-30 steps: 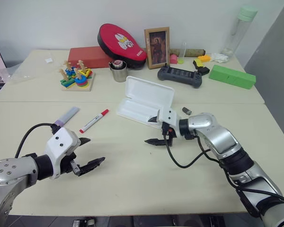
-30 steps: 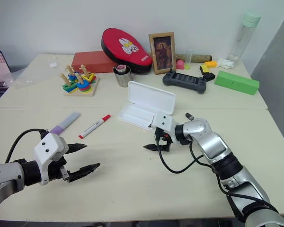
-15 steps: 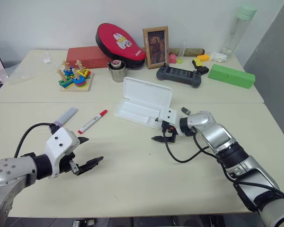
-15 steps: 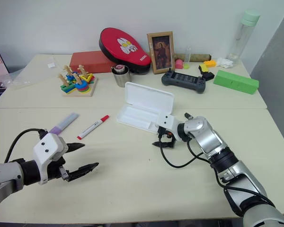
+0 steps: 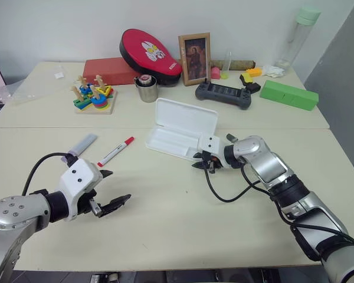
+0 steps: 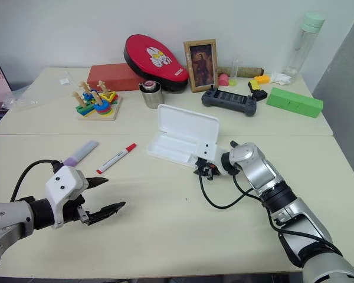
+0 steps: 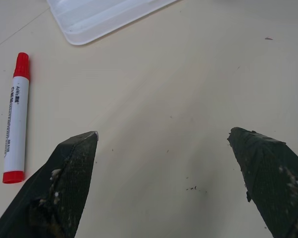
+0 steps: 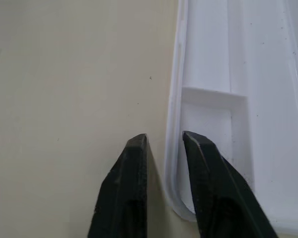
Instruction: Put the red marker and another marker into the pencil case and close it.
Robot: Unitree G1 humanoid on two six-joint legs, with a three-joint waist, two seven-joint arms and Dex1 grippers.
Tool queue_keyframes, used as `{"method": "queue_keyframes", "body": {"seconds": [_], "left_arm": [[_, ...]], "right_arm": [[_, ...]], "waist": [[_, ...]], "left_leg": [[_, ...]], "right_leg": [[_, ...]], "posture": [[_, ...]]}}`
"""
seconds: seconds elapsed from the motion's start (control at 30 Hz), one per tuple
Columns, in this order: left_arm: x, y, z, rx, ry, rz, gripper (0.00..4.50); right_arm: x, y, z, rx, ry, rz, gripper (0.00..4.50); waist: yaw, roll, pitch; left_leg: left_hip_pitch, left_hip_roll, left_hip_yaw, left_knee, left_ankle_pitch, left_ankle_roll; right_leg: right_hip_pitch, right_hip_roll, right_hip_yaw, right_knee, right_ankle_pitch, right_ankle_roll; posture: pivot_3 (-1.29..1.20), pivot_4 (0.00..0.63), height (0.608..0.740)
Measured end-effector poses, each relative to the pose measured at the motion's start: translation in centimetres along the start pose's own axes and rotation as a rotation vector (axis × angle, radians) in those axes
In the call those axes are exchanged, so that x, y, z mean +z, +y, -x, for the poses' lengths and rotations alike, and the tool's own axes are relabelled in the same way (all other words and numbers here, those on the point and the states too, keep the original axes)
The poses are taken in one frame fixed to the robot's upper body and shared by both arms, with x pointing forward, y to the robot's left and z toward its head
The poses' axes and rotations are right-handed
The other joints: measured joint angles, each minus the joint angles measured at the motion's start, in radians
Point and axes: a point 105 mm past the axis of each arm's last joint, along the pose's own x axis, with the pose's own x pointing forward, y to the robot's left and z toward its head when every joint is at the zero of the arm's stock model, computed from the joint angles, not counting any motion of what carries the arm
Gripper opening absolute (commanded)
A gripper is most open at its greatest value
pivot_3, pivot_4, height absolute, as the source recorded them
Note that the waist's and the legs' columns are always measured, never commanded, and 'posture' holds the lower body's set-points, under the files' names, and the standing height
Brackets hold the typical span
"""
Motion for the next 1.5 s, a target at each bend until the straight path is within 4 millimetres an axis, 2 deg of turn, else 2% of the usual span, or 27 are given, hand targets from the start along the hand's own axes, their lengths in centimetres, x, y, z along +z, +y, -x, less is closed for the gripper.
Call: {"method": "queue_keyframes", "body": {"seconds": [0.03, 0.23, 0.4, 0.53, 0.67, 0.73, 0.97, 1.1, 1.2, 1.33, 1.5], "left_arm": [[0.0, 0.0, 0.0, 0.001, -0.002, -0.001, 4.5], [0.1, 0.0, 0.0, 0.004, -0.008, 0.0, 4.5], [0.6, 0.8, 0.5, 0.02, -0.033, 0.01, 4.5], [0.8, 1.2, 0.9, 0.033, -0.04, 0.012, 4.5], [0.5, 1.7, 1.0, 0.04, -0.023, 0.017, 4.5], [0.4, 1.8, 1.0, 0.038, -0.021, 0.023, 4.5], [0.9, 2.1, 0.7, 0.026, -0.024, 0.002, 4.5], [0.8, 2.2, 0.7, 0.028, -0.022, 0.006, 4.5], [0.7, 2.3, 0.7, 0.035, -0.018, 0.003, 4.5], [0.5, 2.0, 0.7, 0.032, -0.008, 0.004, 4.5], [0.4, 2.0, 0.7, 0.033, -0.006, 0.004, 4.5]], "right_arm": [[0.0, 0.1, 0.0, 0.004, 0.001, 0.0, 0.03], [0.3, 0.6, 0.4, 0.041, -0.003, 0.014, 0.03], [1.4, 2.9, 2.7, 0.132, -0.063, 0.06, 0.03], [1.5, 3.5, 4.0, 0.146, -0.073, 0.054, 0.03], [1.7, 6.4, 5.1, 0.216, -0.092, -0.005, 0.03], [2.0, 7.1, 5.2, 0.228, -0.102, -0.013, 0.03], [3.0, 5.5, 4.3, 0.13, -0.125, -0.018, 0.03], [3.3, 4.7, 4.1, 0.11, -0.137, -0.011, 0.71], [3.5, 4.4, 3.9, 0.101, -0.153, 0.0, 1.52], [2.7, 4.0, 3.5, 0.084, -0.129, 0.003, 2.22], [1.3, 3.8, 2.6, 0.07, -0.074, 0.009, 3.59]], "waist": [[-0.001, 0.0, 0.0], [-0.002, 0.0, 0.0], [0.001, 0.0, 0.0], [-0.002, 0.0, 0.0], [-0.001, 0.0, 0.0], [-0.001, 0.0, 0.0], [-0.005, 0.0, 0.0], [-0.005, 0.0, 0.0], [-0.005, 0.0, 0.0], [-0.006, 0.0, 0.0], [-0.006, 0.0, 0.0]], "left_leg": [[0.0, 0.0, 0.0, 0.0, 0.0, 0.0], [0.0, 0.0, 0.0, 0.0, 0.0, 0.0], [0.0, 0.0, 0.0, -0.001, 0.0, 0.0], [0.001, 0.0, 0.0, -0.002, 0.0, 0.0], [0.001, 0.0, 0.0, -0.003, 0.0, 0.0], [0.001, 0.0, 0.0, -0.003, 0.0, 0.0], [0.001, 0.0, 0.0, -0.003, 0.001, -0.001], [0.001, 0.0, 0.0, -0.005, 0.001, -0.001], [0.001, 0.0, 0.0, -0.005, 0.001, -0.001], [0.001, 0.0, 0.0, -0.005, 0.001, -0.001], [0.001, 0.0, 0.0, -0.005, 0.001, -0.001]], "right_leg": [[0.0, 0.0, 0.0, 0.0, 0.0, 0.0], [0.0, 0.0, 0.0, 0.0, 0.0, 0.0], [0.0, 0.0, 0.0, 0.0, 0.0, 0.0], [0.0, 0.0, 0.0, 0.0, 0.0, 0.0], [0.0, 0.0, 0.0, 0.0, -0.001, 0.0], [-0.001, 0.0, 0.0, 0.0, -0.001, 0.0], [-0.001, 0.0, 0.0, 0.0, -0.001, 0.0], [-0.001, 0.0, 0.0, 0.0, -0.001, 0.0], [-0.001, 0.0, 0.0, 0.0, -0.001, 0.0], [-0.001, 0.0, 0.0, 0.0, -0.001, -0.001], [-0.001, 0.0, 0.0, 0.0, -0.001, -0.001]], "posture": [[0.0, 0.15, 0.74], [0.0, 0.15, 0.74], [0.0, 0.15, 0.74], [0.0, 0.15, 0.74], [0.0, 0.15, 0.74], [0.0, 0.15, 0.74], [0.0, 0.15, 0.74], [0.0, 0.15, 0.74], [0.0, 0.15, 0.74], [0.0, 0.15, 0.74], [0.0, 0.15, 0.74]]}}
